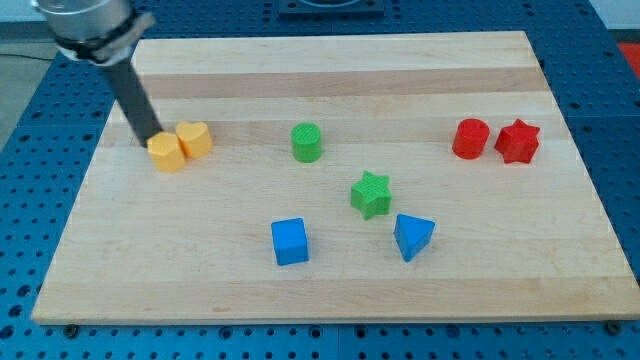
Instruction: Move the yellow blocks to the right side
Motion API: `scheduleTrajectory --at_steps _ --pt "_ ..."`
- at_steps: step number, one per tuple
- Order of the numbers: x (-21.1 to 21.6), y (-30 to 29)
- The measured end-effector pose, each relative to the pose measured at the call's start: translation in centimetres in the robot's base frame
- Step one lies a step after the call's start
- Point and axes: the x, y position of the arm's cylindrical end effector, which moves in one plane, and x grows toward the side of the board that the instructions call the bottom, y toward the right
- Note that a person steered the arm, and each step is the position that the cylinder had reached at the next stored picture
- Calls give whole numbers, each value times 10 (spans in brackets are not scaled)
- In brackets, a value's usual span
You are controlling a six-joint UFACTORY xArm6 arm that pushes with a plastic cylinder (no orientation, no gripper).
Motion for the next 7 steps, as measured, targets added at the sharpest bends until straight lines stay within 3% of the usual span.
scheduleTrajectory --at_steps 1,4,6,7 --pt "14 21" --pt "44 -10" --pt "50 46" --pt "49 11"
